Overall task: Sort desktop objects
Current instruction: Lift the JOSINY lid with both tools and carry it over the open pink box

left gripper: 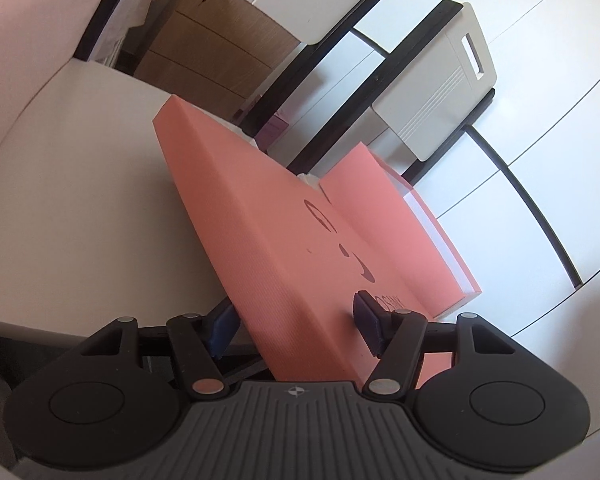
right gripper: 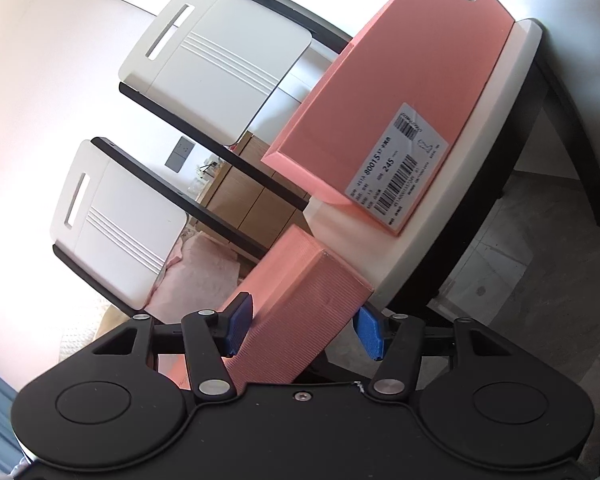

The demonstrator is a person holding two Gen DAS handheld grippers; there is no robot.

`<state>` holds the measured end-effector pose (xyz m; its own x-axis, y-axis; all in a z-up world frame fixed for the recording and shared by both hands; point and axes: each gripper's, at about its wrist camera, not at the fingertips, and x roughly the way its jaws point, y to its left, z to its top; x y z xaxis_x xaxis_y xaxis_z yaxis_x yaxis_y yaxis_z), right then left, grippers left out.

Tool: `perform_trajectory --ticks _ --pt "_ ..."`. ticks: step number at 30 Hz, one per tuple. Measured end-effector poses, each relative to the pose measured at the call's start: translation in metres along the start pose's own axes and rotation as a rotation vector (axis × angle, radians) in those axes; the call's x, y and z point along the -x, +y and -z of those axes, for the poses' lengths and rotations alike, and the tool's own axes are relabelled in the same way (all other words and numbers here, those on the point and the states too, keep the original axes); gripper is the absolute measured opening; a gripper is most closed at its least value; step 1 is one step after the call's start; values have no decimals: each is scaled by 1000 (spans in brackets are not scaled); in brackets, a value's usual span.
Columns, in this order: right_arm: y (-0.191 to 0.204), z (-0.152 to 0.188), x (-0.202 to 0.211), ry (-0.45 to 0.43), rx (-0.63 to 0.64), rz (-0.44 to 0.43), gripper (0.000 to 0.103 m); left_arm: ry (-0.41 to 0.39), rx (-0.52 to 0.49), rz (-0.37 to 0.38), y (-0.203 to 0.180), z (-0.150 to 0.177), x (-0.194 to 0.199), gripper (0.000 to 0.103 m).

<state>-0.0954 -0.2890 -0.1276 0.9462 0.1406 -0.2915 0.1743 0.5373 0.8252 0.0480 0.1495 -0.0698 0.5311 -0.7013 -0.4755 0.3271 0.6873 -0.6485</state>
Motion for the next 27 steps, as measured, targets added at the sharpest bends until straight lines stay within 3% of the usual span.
perform_trajectory --ticks 9,16,21,27 --pt "23 -19 1 -18 37 -79 57 -94 -41 14 -27 -13 19 68" --pt "39 -58 9 -73 38 -150 57 -139 -114 24 -78 -41 21 68" --pt "52 -90 16 -125 48 -194 57 -146 -150 66 -121 -63 6 69" --pt "54 -146 32 -220 86 -205 57 -106 -169 128 -169 -80 -39 70"
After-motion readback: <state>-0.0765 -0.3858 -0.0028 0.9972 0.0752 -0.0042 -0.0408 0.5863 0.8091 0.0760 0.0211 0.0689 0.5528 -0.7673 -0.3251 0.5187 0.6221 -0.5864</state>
